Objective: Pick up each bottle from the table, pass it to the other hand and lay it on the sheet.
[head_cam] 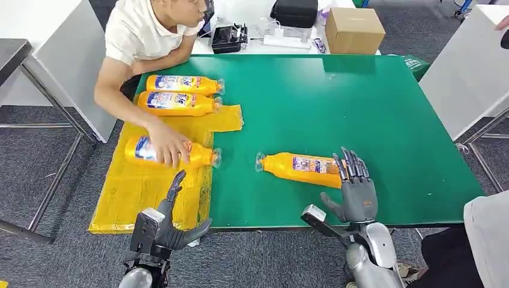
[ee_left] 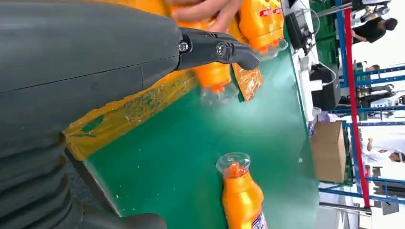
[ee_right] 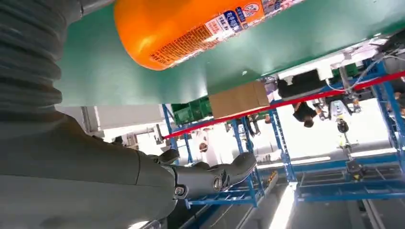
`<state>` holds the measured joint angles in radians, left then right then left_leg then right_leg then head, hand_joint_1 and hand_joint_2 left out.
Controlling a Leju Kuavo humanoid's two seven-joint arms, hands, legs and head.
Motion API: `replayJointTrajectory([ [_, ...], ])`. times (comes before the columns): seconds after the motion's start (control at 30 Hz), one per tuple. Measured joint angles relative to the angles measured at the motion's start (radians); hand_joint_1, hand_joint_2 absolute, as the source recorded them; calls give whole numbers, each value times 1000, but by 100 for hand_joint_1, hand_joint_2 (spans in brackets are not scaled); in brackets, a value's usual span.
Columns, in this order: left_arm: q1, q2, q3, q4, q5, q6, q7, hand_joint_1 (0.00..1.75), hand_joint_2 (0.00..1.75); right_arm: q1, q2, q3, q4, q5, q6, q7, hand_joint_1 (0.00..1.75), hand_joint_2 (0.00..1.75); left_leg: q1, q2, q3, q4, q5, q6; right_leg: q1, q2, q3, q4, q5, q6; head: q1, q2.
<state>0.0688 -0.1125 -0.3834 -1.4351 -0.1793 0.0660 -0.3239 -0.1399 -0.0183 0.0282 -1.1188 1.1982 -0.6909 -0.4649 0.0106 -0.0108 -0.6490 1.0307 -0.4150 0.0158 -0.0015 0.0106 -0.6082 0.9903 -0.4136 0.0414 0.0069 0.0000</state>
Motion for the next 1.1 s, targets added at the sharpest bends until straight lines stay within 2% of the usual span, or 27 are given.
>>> replayJointTrajectory([
  [0.13, -4, 0, 1, 0, 8, -21, 9, 0, 175, -51, -36, 51, 86, -53, 2, 83, 0, 175, 0, 0, 0, 0, 0, 0, 0, 0, 0, 0, 0, 0, 0, 0],
  [0.3, -23, -2, -13, 0, 10, -53, 19, 0, 175, -164, -53, 100, 224, -87, 34, 124, 0, 175, 0, 1, 0, 0, 1, 1, 0, 0, 0, 0, 1, 1, 0, 0],
  [0.4, -29, -9, -20, 0, -9, -21, 50, 0, 175, -214, -53, 120, 306, -95, 64, 132, 0, 175, 0, 0, 0, 0, 1, 0, 0, 0, 0, 0, 1, 1, 0, 0],
  [0.7, -39, -27, -24, 0, -51, 57, 79, 0, 175, -253, -56, 160, 475, -80, 64, 178, 0, 175, 0, 0, 0, 0, 1, 1, 0, 0, 0, 0, 1, 1, 0, 0],
  [1.03, -42, -30, -38, 0, -40, 60, 72, 0, 175, -311, -58, 162, 575, -89, 91, 181, 0, 175, 0, 2, 3, 0, 1, 0, 0, 0, 1, 0, 2, 1, 0, 0],
  [1.07, -44, -30, -39, 0, -37, 59, 72, 0, 175, -319, -58, 162, 583, -91, 105, 187, 17, 175, 0, 2, 4, 0, 1, 0, 0, 1, 2, 0, 2, 1, 0, 0],
  [1.1, -46, -30, -40, 0, -28, 55, 72, 0, 175, -329, -58, 162, 595, -92, 137, 205, 89, 175, 0, 3, 5, 0, 1, 0, 0, 1, 3, 0, 2, 1, 0, 0],
])
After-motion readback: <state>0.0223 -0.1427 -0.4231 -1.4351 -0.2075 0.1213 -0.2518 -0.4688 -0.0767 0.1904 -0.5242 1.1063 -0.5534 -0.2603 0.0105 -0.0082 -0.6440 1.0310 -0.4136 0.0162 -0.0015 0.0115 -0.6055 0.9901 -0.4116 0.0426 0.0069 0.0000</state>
